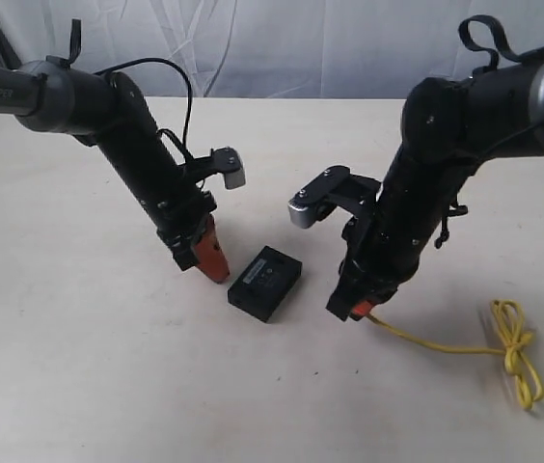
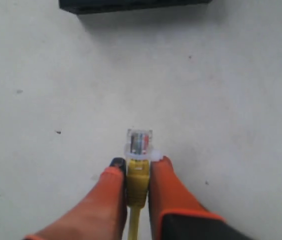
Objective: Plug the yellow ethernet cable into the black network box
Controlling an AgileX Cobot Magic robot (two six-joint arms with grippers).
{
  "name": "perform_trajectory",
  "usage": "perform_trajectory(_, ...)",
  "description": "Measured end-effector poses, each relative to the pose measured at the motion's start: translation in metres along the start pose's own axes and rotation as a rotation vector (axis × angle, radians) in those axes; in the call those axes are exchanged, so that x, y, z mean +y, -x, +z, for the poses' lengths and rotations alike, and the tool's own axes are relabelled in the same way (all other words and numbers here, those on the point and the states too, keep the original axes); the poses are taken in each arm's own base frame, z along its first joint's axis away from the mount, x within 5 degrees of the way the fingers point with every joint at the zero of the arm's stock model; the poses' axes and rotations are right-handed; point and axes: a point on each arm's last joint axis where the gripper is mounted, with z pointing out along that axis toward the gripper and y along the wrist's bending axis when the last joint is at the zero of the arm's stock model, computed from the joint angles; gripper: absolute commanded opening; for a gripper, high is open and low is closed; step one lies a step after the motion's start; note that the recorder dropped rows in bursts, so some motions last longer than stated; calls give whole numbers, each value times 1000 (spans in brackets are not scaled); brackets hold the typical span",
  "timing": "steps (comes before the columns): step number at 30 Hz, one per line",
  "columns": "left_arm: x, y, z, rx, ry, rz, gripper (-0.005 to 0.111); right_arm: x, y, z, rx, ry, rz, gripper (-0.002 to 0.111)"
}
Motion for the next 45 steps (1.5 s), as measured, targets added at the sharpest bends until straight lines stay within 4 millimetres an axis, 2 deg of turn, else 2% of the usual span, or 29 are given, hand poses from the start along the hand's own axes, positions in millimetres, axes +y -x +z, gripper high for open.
perform_trajectory(5,1,2,1,-27,-1,4,0,2,30,16,69,-12,-60,-1)
perform_trajectory(11,-1,1,4,-30,-43,-8,0,9,35,29,108,-56,-93,-1)
perform_trajectory(23,-2,2,4,-43,-50,-34,0,12,45,30,26,-96,-103,0)
perform_trajectory(26,-2,3,4,-53,-53,-39,0,12,46,31,9,-102,-96,13)
perform_trajectory(30,-2,3,4,-54,-53,-40,0,12,43,34,14,-100,-94,49)
perform_trajectory(33,-2,3,4,-54,-53,-40,0,12,43,34,13,-98,-91,62)
perform_trajectory(39,-2,3,4,-54,-53,-40,0,13,42,29,18,-99,-99,59)
perform_trajectory(43,-2,3,4,-54,-53,-40,0,20,39,5,4,-112,-105,47)
perform_trajectory(45,-2,3,4,-54,-53,-40,0,23,38,-4,-25,-122,-104,47)
